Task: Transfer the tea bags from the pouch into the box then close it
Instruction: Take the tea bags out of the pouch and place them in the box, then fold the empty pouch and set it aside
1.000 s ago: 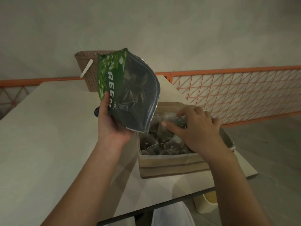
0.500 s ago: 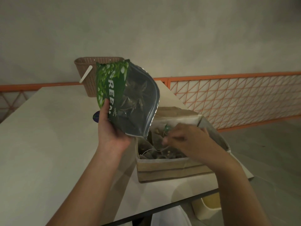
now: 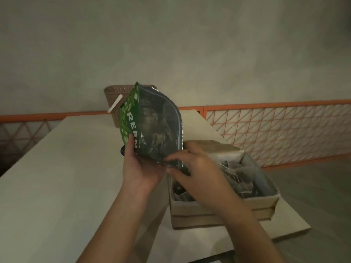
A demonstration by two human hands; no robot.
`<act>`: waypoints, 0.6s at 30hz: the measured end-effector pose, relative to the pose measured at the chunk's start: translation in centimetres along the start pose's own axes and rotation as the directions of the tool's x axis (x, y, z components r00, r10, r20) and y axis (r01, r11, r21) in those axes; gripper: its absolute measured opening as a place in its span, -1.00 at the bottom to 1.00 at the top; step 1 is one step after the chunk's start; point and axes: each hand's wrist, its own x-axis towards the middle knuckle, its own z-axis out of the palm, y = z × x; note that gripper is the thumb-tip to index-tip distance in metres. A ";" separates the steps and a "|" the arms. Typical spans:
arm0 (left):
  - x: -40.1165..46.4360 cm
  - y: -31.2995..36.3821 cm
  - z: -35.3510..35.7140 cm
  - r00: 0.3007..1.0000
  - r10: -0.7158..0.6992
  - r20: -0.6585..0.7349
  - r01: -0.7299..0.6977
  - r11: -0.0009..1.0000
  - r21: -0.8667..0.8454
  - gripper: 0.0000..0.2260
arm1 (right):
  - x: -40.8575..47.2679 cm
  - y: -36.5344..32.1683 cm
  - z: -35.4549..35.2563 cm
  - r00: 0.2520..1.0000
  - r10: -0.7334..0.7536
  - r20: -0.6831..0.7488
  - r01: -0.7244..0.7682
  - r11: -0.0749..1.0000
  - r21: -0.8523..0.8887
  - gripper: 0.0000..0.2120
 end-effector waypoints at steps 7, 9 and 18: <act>-1.6 3.3 -1.4 0.973 0.150 -0.177 -0.095 0.953 0.287 -0.53 | 1.7 -1.3 1.2 0.959 0.104 -0.265 -0.015 0.948 0.318 -0.89; -2.0 4.5 -1.6 0.955 0.243 -0.171 -0.168 0.916 0.363 -0.61 | 2.5 -2.2 1.2 0.949 0.138 -0.284 -0.008 0.909 0.416 -0.91; -3.3 11.7 -3.0 0.772 0.636 0.006 -0.410 0.490 0.770 -0.58 | 8.1 -4.9 -0.7 0.964 0.123 -0.235 0.062 0.758 0.649 -0.80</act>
